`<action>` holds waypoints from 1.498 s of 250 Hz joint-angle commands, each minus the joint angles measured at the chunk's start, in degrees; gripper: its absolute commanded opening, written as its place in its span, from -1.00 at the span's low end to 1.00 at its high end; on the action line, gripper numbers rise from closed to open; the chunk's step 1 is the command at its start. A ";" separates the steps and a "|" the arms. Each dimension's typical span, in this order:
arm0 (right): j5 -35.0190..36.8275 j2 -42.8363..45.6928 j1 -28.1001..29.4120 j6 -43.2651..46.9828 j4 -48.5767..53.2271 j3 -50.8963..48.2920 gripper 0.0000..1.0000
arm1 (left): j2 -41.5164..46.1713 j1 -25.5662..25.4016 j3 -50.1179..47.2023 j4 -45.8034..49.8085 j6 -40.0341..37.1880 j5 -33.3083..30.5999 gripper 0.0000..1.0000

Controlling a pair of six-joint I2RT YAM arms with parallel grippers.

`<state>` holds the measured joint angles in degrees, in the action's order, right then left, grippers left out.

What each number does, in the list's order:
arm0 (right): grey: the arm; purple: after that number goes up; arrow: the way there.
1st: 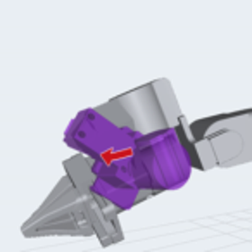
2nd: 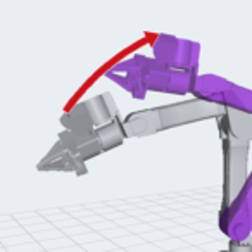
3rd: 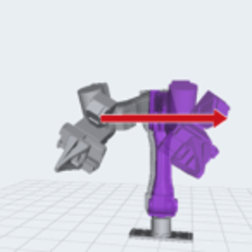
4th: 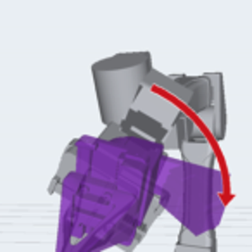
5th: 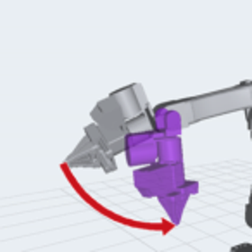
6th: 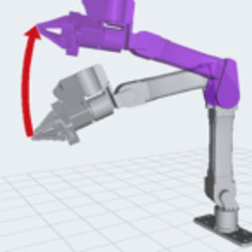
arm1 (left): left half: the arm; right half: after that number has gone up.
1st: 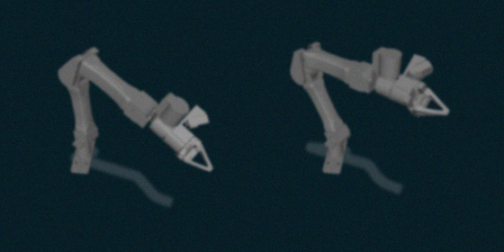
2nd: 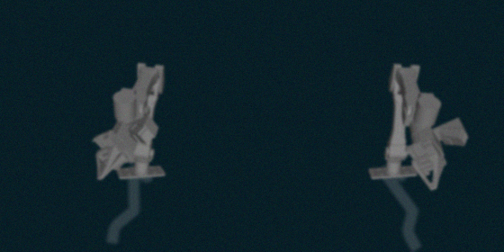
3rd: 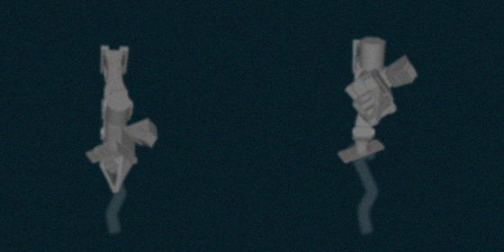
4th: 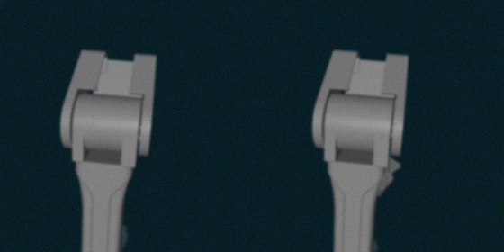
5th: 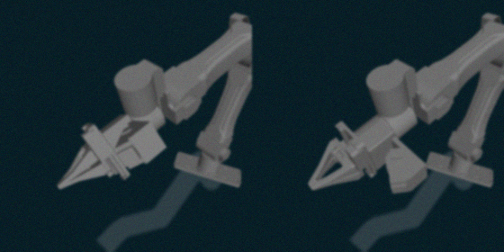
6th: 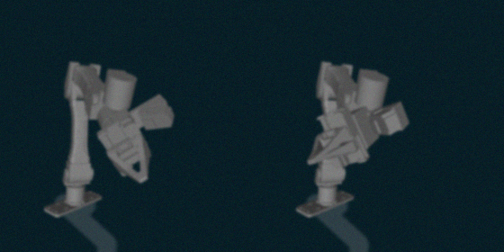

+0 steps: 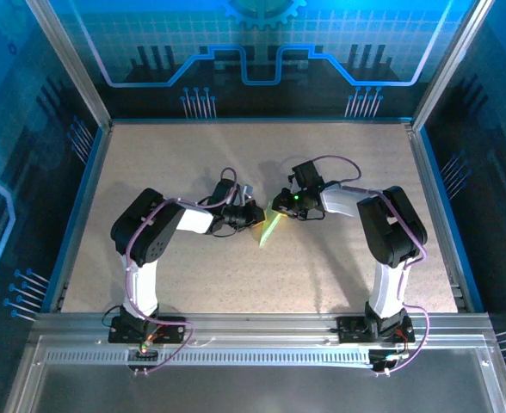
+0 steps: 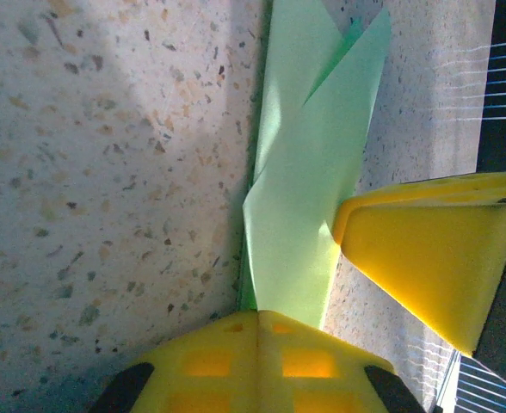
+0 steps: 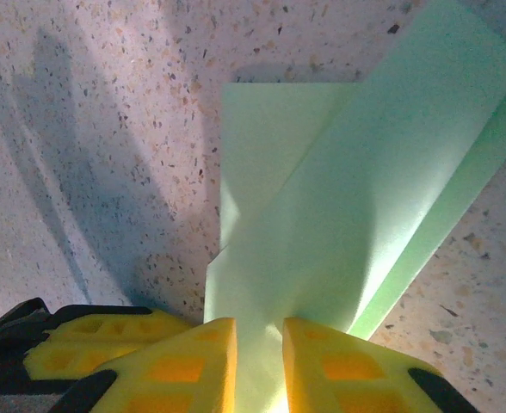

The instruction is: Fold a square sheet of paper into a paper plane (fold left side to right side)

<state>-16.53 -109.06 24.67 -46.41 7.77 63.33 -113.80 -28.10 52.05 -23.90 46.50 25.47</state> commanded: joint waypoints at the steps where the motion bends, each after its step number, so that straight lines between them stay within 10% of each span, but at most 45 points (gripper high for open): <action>1: 0.98 -0.49 0.42 0.80 1.70 -0.93 -0.55 | -4.59 -2.05 0.04 5.75 -1.97 -5.27 -0.86; 169: 2.06 -0.60 0.16 -0.70 0.57 -5.07 -0.60 | -4.38 -2.34 0.49 6.29 -2.73 -5.00 -0.74; 271: 0.09 -3.24 0.34 7.83 1.14 -5.88 -0.67 | 18.77 3.59 -6.22 11.64 -7.35 -7.18 -0.60; 375: 1.34 -4.26 0.82 9.51 3.40 -4.68 -0.69 | 16.16 -2.27 -2.04 13.88 -5.00 5.37 -0.79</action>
<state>-16.95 -109.84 24.38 -37.43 6.09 60.49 -94.43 -27.73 46.85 -12.23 40.58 25.74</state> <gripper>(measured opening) 0.158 0.116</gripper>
